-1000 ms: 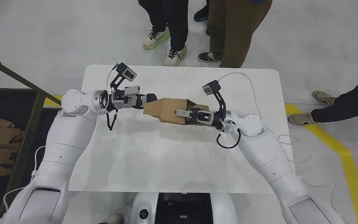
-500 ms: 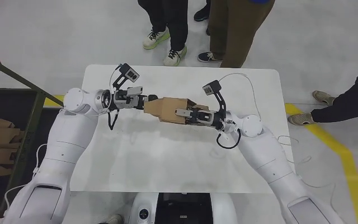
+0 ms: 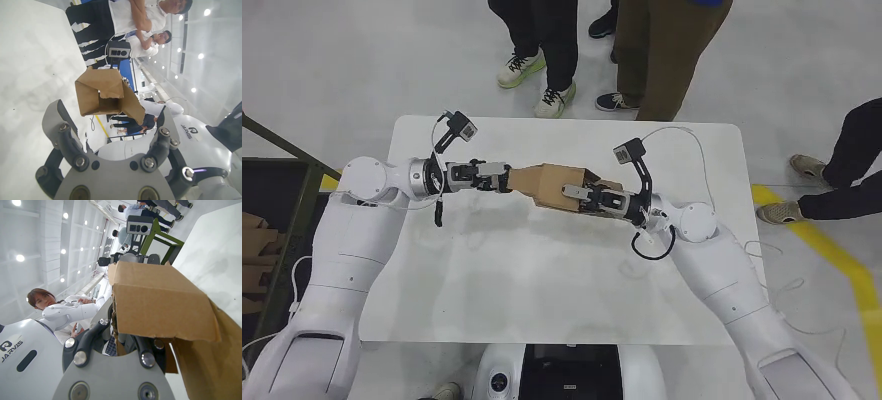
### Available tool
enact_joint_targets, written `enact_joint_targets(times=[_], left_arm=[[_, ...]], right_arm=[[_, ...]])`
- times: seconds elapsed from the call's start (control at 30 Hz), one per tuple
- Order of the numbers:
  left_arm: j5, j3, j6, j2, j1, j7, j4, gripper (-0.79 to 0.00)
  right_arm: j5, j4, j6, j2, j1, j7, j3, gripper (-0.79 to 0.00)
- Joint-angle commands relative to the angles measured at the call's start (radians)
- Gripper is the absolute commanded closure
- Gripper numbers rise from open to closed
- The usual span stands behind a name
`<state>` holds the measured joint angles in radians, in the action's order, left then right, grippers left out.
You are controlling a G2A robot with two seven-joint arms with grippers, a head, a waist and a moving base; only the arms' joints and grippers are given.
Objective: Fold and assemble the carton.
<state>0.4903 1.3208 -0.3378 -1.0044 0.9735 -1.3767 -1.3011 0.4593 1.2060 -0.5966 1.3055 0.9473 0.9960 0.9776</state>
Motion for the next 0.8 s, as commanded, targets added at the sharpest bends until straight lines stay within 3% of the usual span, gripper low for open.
enact_joint_targets(times=[0.0, 0.2, 0.43, 0.77], left_arm=[[-0.054, 0.000, -0.010, 0.004, 0.011, 0.021, -0.033, -0.785], [-0.127, 0.000, -0.022, 0.009, 0.035, 0.069, -0.094, -0.785], [-0.248, -0.002, -0.005, 0.017, 0.044, 0.143, -0.102, -0.785], [-0.221, -0.015, 0.018, 0.018, 0.042, 0.161, -0.077, -0.785]], right_arm=[[-0.024, -0.001, 0.003, 0.000, 0.001, -0.010, -0.001, 0.000], [-0.047, 0.000, 0.005, 0.001, 0.010, -0.036, -0.008, 0.000], [-0.046, 0.027, 0.008, -0.001, 0.015, -0.030, -0.002, 0.000], [-0.011, 0.062, 0.010, -0.002, 0.028, -0.003, -0.004, 0.000]])
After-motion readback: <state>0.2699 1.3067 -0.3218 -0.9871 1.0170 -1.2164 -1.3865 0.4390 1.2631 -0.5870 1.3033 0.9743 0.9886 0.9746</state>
